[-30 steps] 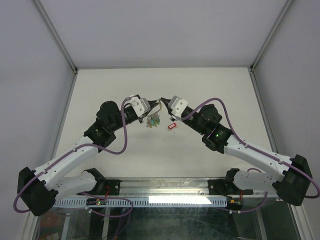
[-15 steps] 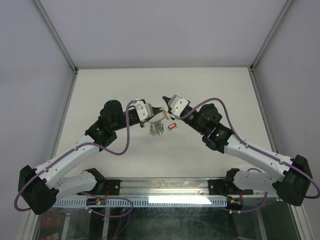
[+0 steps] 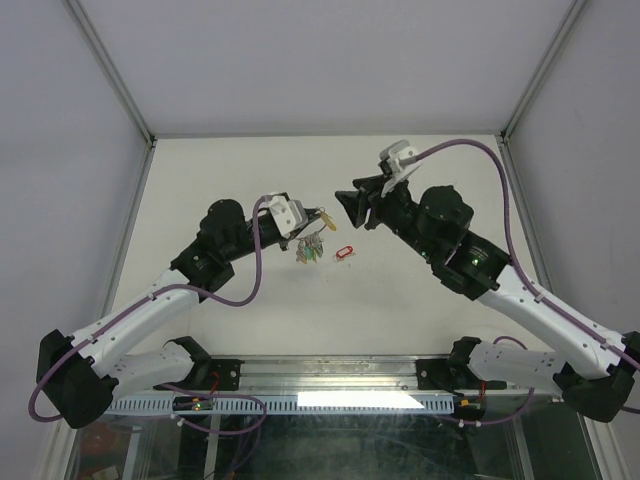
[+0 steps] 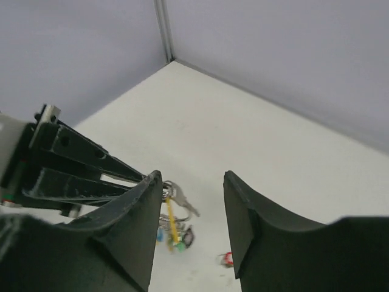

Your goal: Put the keys on the keyring

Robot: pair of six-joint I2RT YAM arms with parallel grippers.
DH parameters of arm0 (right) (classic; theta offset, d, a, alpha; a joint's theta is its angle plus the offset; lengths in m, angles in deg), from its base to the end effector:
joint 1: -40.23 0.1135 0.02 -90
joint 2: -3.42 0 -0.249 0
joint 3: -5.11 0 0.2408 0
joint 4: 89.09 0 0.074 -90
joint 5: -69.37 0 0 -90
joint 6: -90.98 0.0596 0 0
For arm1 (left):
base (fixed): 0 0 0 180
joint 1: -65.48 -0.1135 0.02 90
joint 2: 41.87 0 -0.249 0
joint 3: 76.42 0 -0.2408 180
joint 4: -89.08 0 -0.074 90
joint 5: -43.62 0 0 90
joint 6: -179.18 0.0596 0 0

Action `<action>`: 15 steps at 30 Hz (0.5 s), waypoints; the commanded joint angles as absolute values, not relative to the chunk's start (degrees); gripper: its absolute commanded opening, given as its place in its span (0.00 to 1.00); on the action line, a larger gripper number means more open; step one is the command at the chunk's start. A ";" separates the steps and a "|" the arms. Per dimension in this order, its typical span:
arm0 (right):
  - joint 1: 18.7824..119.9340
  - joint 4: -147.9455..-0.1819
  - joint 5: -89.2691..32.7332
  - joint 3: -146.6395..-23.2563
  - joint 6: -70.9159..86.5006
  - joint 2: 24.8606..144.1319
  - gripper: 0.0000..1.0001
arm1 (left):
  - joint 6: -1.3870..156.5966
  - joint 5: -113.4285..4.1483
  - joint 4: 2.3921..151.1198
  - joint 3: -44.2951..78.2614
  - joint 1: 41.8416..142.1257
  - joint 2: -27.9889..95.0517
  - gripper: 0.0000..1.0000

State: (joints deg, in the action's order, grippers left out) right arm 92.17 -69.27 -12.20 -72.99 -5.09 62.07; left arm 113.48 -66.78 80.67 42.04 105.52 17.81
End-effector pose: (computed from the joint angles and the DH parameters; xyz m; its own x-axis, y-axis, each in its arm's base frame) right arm 0.1613 0.1918 0.4055 0.0688 -0.0817 -0.9943 -0.6850 0.7206 -0.1067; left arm 0.1887 -0.1857 0.3214 0.2776 0.2705 -0.9218 0.8271 0.4208 0.3726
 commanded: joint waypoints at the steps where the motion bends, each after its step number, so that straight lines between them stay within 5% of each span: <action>1: 92.09 -60.56 -6.82 -75.76 26.79 63.24 0.49 | 111.32 -64.07 87.66 40.09 105.30 16.57 0.00; 10: 92.09 -64.64 -8.00 -74.07 40.69 66.10 0.49 | 111.15 -64.76 87.84 40.10 105.30 16.50 0.00; 15: 92.00 -65.61 -8.25 -74.22 41.29 68.26 0.42 | 111.39 -65.60 87.90 40.14 105.25 16.40 0.00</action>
State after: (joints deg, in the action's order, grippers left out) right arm 92.17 -62.56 -8.44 -72.99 37.42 67.64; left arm 112.10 -64.55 82.75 42.04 105.52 17.81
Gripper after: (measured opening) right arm 0.440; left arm 0.036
